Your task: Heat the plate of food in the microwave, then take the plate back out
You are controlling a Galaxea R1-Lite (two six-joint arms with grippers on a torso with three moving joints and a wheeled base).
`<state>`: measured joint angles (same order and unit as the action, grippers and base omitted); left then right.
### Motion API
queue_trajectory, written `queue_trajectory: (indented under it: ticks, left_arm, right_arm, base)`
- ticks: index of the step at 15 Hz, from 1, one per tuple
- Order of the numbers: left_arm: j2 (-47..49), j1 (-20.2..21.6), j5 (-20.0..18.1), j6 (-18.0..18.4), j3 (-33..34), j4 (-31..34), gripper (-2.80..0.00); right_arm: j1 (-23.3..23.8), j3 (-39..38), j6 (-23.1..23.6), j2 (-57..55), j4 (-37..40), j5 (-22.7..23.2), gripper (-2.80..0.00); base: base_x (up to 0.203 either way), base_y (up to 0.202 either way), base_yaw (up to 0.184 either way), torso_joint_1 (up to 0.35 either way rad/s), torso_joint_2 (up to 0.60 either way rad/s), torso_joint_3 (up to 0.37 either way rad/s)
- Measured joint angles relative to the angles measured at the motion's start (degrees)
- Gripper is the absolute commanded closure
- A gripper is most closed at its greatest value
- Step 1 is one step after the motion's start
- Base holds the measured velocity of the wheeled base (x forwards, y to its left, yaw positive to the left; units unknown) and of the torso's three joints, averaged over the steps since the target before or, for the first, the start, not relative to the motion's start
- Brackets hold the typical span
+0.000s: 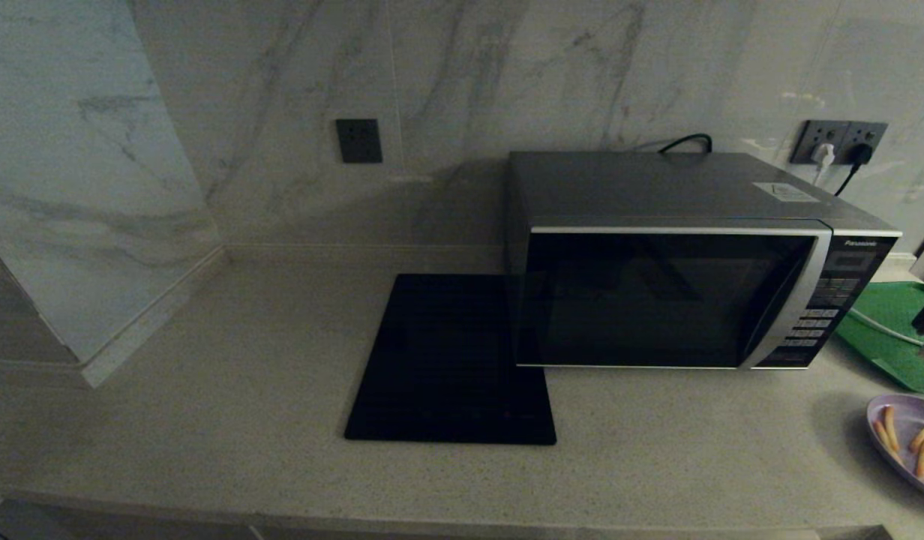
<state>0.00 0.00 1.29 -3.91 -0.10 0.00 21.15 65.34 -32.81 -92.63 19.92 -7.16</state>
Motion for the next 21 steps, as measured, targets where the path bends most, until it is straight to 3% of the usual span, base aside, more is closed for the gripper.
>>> queue_trajectory:
  ticks: [4,7,9,11,14,21]
  left_arm:
    - [0.0,0.0,0.0,0.0,0.0,0.0,0.0]
    - [0.0,0.0,0.0,0.0,0.0,0.0,0.0]
    - [0.0,0.0,0.0,0.0,0.0,0.0,0.0]
    - [0.0,0.0,0.0,0.01,0.0,0.0,0.0]
    - [0.0,0.0,0.0,0.01,0.0,0.0,0.0]
    - [0.0,0.0,0.0,0.01,0.0,0.0,0.0]
  right_arm:
    - [0.69,-11.65,12.5,-6.35,-23.14,1.19,0.0]
    - [2.21,-20.88,22.86,-9.24,-43.75,7.54,0.0]
    - [2.93,-23.1,21.0,-10.4,-51.3,13.32,0.0]
    - [3.5,-24.53,16.08,-10.96,-51.88,19.19,0.0]
    - [5.31,-27.84,17.1,-11.6,-51.99,26.02,0.0]
    - [6.76,-27.05,16.75,-14.92,-52.1,27.91,0.0]
  base:
    - [0.0,0.0,0.0,0.0,0.0,0.0]
    - [0.0,0.0,0.0,0.0,0.0,0.0]
    - [0.0,0.0,0.0,0.0,0.0,0.0]
    - [0.0,0.0,0.0,0.0,0.0,0.0]
    - [0.0,0.0,0.0,0.0,0.0,0.0]
    - [0.0,0.0,0.0,0.0,0.0,0.0]
